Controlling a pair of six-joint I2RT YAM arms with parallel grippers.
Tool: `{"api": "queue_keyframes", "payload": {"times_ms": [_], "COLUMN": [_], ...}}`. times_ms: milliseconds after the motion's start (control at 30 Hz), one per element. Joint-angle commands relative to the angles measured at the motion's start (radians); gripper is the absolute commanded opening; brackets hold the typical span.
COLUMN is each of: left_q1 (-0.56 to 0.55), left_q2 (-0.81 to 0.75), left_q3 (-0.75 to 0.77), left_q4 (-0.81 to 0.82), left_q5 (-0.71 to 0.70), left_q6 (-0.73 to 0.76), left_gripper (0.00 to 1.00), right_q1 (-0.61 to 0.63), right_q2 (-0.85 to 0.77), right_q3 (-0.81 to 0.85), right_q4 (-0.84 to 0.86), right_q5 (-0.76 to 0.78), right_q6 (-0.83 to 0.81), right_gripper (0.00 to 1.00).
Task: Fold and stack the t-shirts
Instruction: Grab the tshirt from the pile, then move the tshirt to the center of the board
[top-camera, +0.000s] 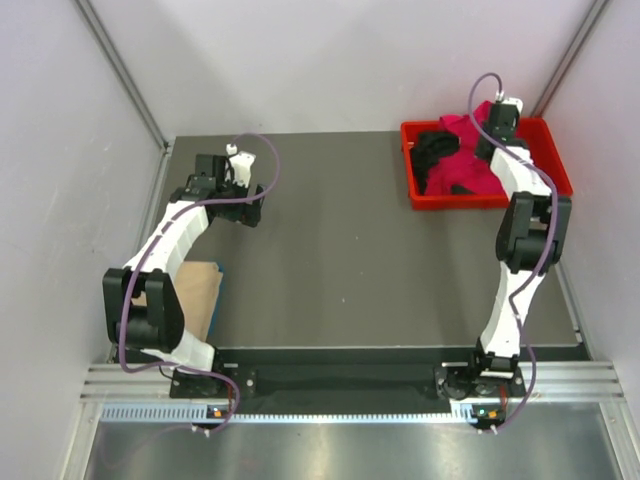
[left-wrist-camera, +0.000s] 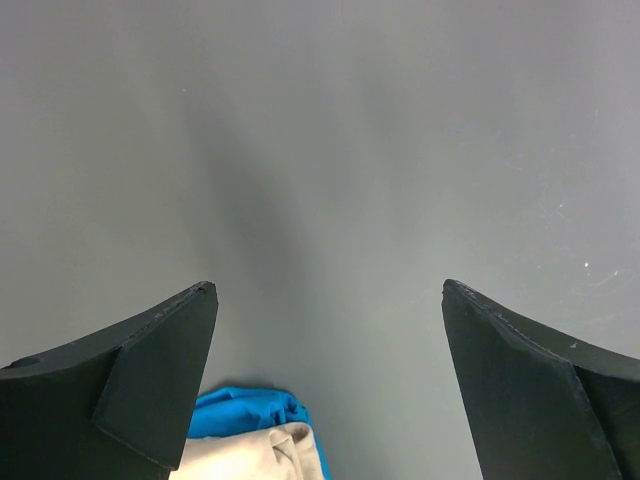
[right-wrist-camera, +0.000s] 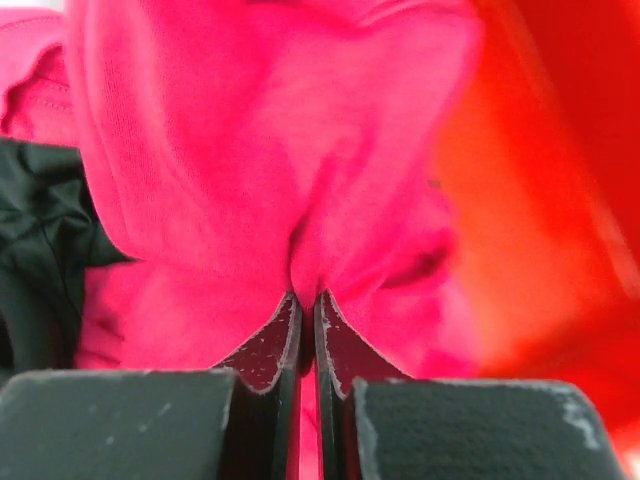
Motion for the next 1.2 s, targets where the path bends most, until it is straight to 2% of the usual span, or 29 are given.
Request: {"api": "queue_keyframes", "payload": {"times_ms": [0,133,200,300,400,500,600,633,667,733,800,833,900,1000,1033,1167], "left_q1": [0.0,0.0,0.0,0.0,0.0,0.002,0.0,0.002,0.002,0.003,0.003,0.003,0.005,0.008,0.01,0.013], "left_q2": [-0.02,-0.045,-0.062,-0.08,-0.1,-0.115,-0.132,-0.143,-0.143,-0.162,-0.174,-0.178,-0.186,-0.197,-0.198,-0.201], "left_q3": [0.035,0.032,0.028,0.025,0.025,0.026,0.028,0.025,0.022,0.014,0.008,0.008,0.002,0.0,-0.003,-0.012], "left_q4": [0.004,0.001,0.0,0.001,0.004,0.007,0.01,0.015,0.02,0.036,0.041,0.043,0.053,0.066,0.067,0.089], "left_q5": [-0.01,-0.013,-0.01,-0.009,-0.009,-0.024,-0.051,-0.071,-0.072,-0.097,-0.111,-0.117,-0.13,-0.185,-0.212,-0.263], "left_q6": [0.007,0.01,0.013,0.013,0.013,0.011,0.007,0.002,0.002,0.004,0.002,0.002,-0.002,-0.004,-0.001,0.017], "left_gripper": [0.99,0.99,0.99,0.99,0.99,0.99,0.99,0.99,0.99,0.99,0.99,0.99,0.99,0.99,0.99,0.99], "right_q1": [0.0,0.0,0.0,0.006,0.032,0.087,0.23,0.289,0.29,0.369,0.434,0.445,0.463,0.465,0.466,0.466], "right_q2": [-0.252,-0.476,-0.538,-0.658,-0.786,-0.912,-1.001,-1.009,-1.012,-1.009,-1.011,-1.011,-1.006,-0.998,-0.997,-0.927], "right_q3": [-0.077,-0.168,-0.185,-0.197,-0.225,-0.263,-0.277,-0.271,-0.265,-0.258,-0.274,-0.31,-0.35,-0.45,-0.525,-0.75], "right_q4": [0.085,0.136,0.14,0.14,0.16,0.196,0.217,0.222,0.223,0.254,0.3,0.4,0.47,0.515,0.522,0.55], "right_q5": [0.114,0.159,0.156,0.131,0.038,-0.122,-0.318,-0.44,-0.505,-0.681,-0.767,-0.827,-0.845,-0.761,-0.692,-0.578], "right_q6": [-0.073,-0.135,-0.176,-0.198,-0.199,-0.184,-0.156,-0.118,-0.101,-0.037,0.017,0.09,0.17,0.279,0.302,0.37], "right_gripper": [0.0,0.0,0.0,0.0,0.0,0.0,0.0,0.0,0.0,0.0,0.0,0.0,0.0,0.0,0.0,0.0]}}
